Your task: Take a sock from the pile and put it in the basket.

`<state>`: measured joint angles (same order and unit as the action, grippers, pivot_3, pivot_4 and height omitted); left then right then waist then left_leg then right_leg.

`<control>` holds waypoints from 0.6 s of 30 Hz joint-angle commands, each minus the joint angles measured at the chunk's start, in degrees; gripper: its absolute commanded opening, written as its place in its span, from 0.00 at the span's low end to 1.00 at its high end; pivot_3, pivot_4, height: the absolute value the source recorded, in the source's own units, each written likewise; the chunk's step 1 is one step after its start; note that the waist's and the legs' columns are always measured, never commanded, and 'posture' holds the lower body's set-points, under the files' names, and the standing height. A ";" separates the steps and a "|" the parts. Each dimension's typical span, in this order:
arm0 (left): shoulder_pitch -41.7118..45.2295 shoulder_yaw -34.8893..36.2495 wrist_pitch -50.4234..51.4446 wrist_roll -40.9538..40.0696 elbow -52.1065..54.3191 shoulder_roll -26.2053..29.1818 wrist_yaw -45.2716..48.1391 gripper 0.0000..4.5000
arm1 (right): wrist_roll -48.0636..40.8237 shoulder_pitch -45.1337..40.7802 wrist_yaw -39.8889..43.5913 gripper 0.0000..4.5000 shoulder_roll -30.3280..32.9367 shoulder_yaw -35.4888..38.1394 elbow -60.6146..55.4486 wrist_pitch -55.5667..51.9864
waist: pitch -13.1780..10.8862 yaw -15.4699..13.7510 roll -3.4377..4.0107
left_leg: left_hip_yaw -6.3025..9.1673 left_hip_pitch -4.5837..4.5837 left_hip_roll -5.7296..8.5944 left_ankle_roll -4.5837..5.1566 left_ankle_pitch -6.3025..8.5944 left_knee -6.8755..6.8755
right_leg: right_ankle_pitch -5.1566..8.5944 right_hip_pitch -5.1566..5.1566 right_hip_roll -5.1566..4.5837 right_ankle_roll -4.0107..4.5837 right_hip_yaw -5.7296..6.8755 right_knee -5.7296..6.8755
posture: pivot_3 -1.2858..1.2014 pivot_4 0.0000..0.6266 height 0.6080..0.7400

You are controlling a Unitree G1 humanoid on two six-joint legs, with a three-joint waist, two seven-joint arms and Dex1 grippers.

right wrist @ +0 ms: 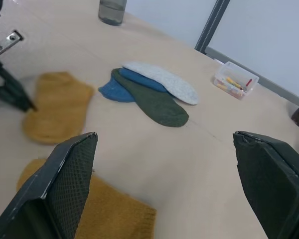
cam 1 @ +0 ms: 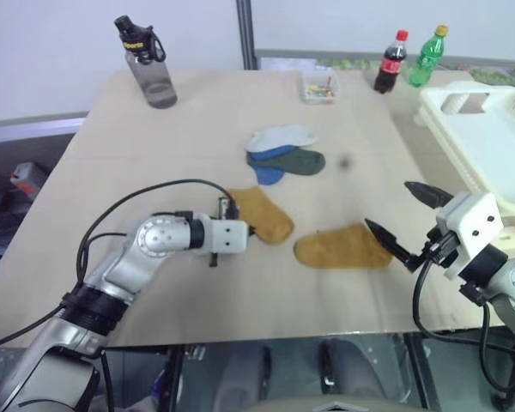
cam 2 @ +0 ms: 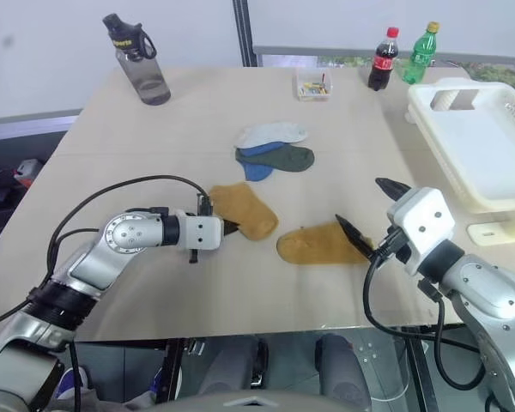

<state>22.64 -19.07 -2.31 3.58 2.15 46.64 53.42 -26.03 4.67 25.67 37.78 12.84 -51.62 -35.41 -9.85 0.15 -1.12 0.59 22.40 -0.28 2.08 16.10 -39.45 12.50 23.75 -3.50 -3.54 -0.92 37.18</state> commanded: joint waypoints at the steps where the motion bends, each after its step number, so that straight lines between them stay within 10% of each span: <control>1: 1.07 2.06 16.71 -4.70 9.75 -4.11 -0.16 0.01 | -0.58 1.05 -0.08 1.00 -0.44 0.87 -2.43 0.74 | 0.00 -0.16 0.00 | 0.00 0.00 0.00 0.00 0.00 -0.01 | 0.00 0.00 0.01 0.00 0.00 0.00 | 0.52 0.24 1.00; 9: 7.49 -1.94 32.07 1.78 6.59 -19.58 -10.58 0.01 | -0.76 0.70 -1.27 1.00 -1.27 -0.98 -2.95 -0.65 | 0.01 -0.27 -0.02 | 0.04 -0.08 0.11 0.00 0.00 -0.07 | 0.01 -0.10 0.16 -0.01 -0.08 -0.02 | 0.52 0.24 1.00; 14: 7.52 2.79 33.82 -4.19 9.61 -20.39 -7.51 0.33 | -2.75 -1.07 -1.62 1.00 -1.14 -3.81 -1.64 -4.68 | 0.01 0.25 -0.02 | 0.04 -0.13 0.08 0.00 0.00 -0.05 | 0.01 -0.10 0.18 0.00 -0.15 -0.02 | 0.52 0.24 1.00; 18: 7.21 15.28 44.59 -16.56 9.29 -17.79 -2.99 0.37 | -0.16 -3.42 -2.58 1.00 -0.93 -7.26 0.23 -5.47 | 0.00 0.75 -0.02 | -0.01 -0.21 -0.02 0.00 0.00 -0.02 | 0.01 -0.10 0.21 0.02 -0.20 -0.01 | 0.52 0.24 1.00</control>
<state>29.17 -10.81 37.47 -7.66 10.47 27.26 48.94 -27.27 2.51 23.41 36.61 6.31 -51.17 -41.51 -9.85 0.89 -1.14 0.57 22.17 -0.31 2.08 16.10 -39.47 12.51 23.65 -3.28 -3.52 -1.14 37.17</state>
